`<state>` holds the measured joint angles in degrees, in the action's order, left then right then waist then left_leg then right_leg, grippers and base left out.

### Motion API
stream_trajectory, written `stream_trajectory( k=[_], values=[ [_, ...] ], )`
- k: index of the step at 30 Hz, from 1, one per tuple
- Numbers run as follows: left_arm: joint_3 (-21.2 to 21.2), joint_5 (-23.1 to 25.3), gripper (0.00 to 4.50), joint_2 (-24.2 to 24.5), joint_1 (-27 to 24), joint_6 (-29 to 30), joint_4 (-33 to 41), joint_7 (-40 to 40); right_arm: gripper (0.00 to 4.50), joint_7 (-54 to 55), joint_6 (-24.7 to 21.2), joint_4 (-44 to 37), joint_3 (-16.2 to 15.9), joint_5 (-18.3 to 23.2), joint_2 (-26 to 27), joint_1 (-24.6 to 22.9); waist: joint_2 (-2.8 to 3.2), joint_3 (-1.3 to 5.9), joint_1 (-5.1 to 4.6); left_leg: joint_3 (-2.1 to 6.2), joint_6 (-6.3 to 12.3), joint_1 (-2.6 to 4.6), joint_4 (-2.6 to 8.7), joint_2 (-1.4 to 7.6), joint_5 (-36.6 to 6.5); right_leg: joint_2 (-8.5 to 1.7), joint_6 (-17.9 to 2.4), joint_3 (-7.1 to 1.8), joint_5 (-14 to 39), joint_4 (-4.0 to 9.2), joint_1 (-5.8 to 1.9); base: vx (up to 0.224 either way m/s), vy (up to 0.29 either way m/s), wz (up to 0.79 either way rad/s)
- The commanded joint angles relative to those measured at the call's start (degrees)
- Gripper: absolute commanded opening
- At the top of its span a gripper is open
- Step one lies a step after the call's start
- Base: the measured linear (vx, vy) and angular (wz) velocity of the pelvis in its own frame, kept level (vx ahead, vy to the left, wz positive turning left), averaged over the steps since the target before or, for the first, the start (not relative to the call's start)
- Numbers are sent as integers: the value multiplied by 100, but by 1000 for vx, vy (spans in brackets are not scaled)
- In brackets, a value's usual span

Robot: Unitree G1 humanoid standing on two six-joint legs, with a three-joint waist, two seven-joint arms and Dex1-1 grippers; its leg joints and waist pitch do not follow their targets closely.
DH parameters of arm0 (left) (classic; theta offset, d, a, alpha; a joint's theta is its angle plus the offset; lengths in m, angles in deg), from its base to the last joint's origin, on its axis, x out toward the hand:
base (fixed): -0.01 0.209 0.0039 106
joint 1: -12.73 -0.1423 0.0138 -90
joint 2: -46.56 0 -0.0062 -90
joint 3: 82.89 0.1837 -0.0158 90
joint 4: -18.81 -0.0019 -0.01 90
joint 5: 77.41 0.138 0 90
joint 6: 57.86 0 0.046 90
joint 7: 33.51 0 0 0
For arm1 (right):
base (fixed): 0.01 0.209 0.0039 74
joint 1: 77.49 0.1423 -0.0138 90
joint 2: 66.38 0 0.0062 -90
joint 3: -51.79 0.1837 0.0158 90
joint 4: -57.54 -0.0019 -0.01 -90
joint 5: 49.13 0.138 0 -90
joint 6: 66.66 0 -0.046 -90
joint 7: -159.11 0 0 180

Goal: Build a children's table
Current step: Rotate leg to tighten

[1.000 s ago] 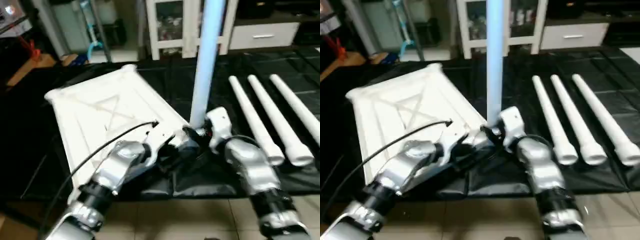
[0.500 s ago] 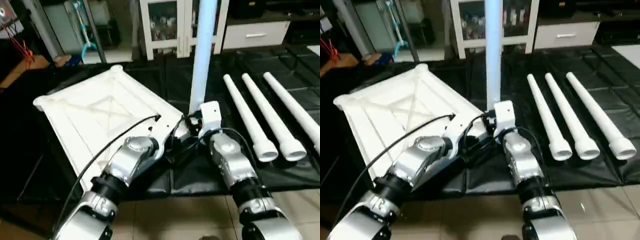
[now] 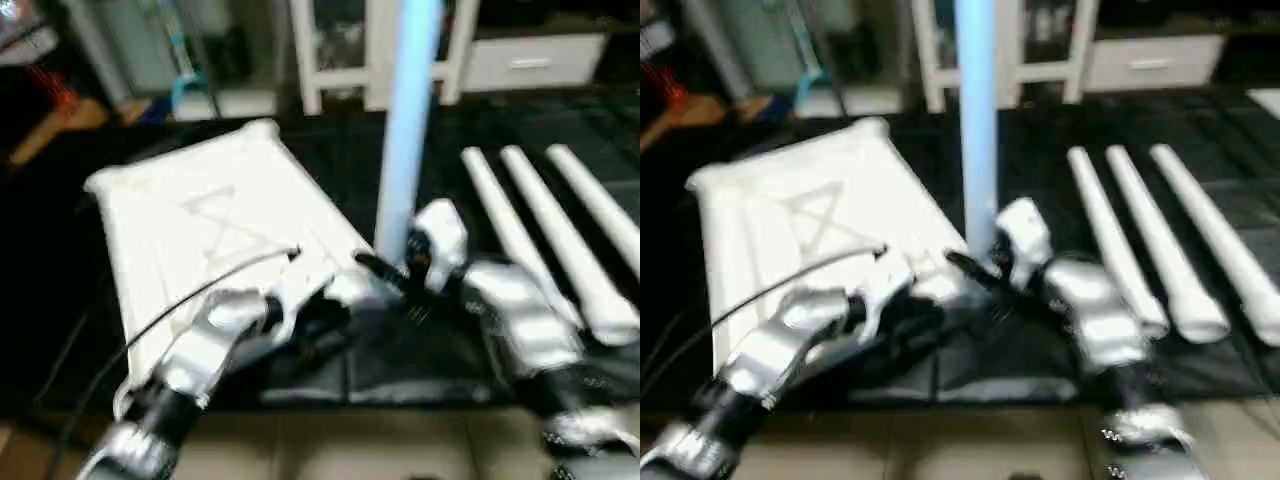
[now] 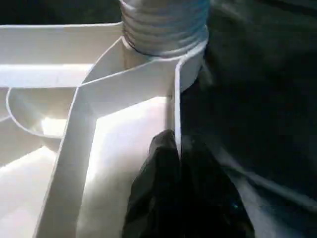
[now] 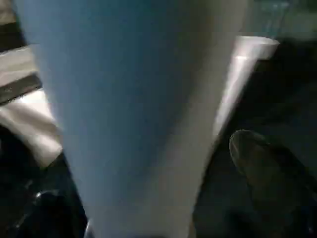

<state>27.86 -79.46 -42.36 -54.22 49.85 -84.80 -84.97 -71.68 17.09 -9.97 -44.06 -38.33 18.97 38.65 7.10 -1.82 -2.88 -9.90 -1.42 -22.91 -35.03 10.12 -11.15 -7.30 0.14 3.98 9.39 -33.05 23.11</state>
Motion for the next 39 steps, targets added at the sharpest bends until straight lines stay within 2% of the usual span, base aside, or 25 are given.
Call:
stream_trajectory(
  k=[1, 2, 4, 7, 10, 12, 14, 17, 19, 23, 25, 29, 36, 37, 38, 39],
  values=[
    [241, -1, 0, 110, -114, 10, 119, -326, 411, -297, -122, -243, -86, 81, -105, -77, -73, 382, 38, 51, 976, 97, 395, 207, -702, -62, -1478, -65, 269, 220, -303, 0, 0, 0],
    [315, -29, 0, 194, -174, 22, 225, -491, 411, -560, -203, -387, -119, 150, -274, -150, -29, 374, 85, 47, 925, 128, 403, 214, -747, -51, -1474, -69, 304, 226, -286, 0, 0, 0],
    [356, -31, 0, 253, -206, 7, 284, -576, 411, -866, -305, -547, -178, 216, -472, -229, -53, 377, 136, 38, 887, 134, 407, 219, -775, -48, -1480, -80, 278, 221, -290, 0, 0, 0],
    [340, 26, 0, 286, -191, -40, 257, -551, 411, -1193, -453, -725, -269, 263, -693, -318, -58, 348, 230, 20, 694, 164, 451, 230, -1178, -50, -1433, -106, 646, 262, -281, 0, 0, 0],
    [346, 29, 0, 311, -175, -50, 251, -586, 411, -1480, -540, -823, -375, 260, -881, -399, -77, 331, 224, 33, 554, 128, 478, 218, -1401, -67, -1352, -108, 951, 279, -308, 0, 0, 0],
    [354, 26, 0, 328, -172, -42, 266, -615, 411, -1550, -499, -806, -406, 214, -948, -421, -76, 330, 211, 38, 455, 135, 486, 216, -1540, -73, -1303, -115, 1136, 298, -298, 0, 0, 0],
    [360, 26, 0, 337, -171, -36, 274, -627, 411, -1558, -479, -781, -403, 199, -959, -419, -83, 342, 196, 41, 441, 136, 479, 212, -1495, -70, -1297, -119, 1081, 297, -295, 0, 0, 0],
    [369, 14, 0, 373, -184, -20, 311, -654, 385, -1560, -469, -725, -385, 173, -996, -395, -77, 344, 180, 45, 465, 130, 477, 210, -1434, -64, -1310, -113, 1000, 291, -298, 0, 0, 0],
    [376, 11, 0, 404, -193, -15, 327, -685, 365, -1566, -464, -619, -395, 93, -1057, -347, -73, 362, 188, 42, 534, 131, 453, 205, -1246, -61, -1365, -107, 752, 269, -307, 0, 0, 0],
    [380, 3, 0, 405, -194, -6, 333, -690, 331, -1489, -453, -554, -377, 100, -1009, -317, -76, 368, 196, 36, 628, 127, 434, 200, -1110, -62, -1408, -101, 634, 259, -312, 0, 0, 0],
    [388, 4, 0, 405, -196, -1, 332, -689, 300, -1486, -476, -545, -385, 114, -970, -302, -78, 360, 196, 38, 628, 126, 442, 205, -1179, -67, -1400, -101, 773, 268, -314, 0, 0, 0],
    [394, 4, 0, 401, -202, 11, 339, -691, 280, -1519, -456, -532, -426, 91, -967, -300, -85, 366, 193, 40, 609, 131, 439, 206, -1176, -62, -1390, -102, 794, 264, -312, 0, 0, 0],
    [384, -11, 0, 368, -255, 94, 379, -649, 272, -1318, -320, -366, -422, -13, -863, -292, -81, 361, 185, 36, 625, 126, 435, 203, -1164, -63, -1397, -99, 820, 266, -309, 0, 0, 0],
    [366, -21, 0, 351, -265, 119, 383, -619, 272, -1206, -296, -312, -393, -31, -808, -284, -89, 347, 169, 40, 580, 123, 454, 202, -1289, -64, -1369, -98, 983, 278, -315, 0, 0, 0],
    [236, -34, 0, 186, -200, 207, 253, -357, 272, -534, -250, -69, -289, -172, -492, -259, -100, 336, 157, 37, 558, 119, 461, 200, -1357, -62, -1350, -100, 1073, 288, -311, 0, 0, 0],
    [226, -33, 0, 173, -192, 211, 239, -336, 272, -482, -249, -52, -282, -184, -468, -256, -87, 316, 134, 29, 515, 114, 472, 200, -1451, -66, -1335, -108, 1209, 297, -293, 0, 0, 0]
  ],
)
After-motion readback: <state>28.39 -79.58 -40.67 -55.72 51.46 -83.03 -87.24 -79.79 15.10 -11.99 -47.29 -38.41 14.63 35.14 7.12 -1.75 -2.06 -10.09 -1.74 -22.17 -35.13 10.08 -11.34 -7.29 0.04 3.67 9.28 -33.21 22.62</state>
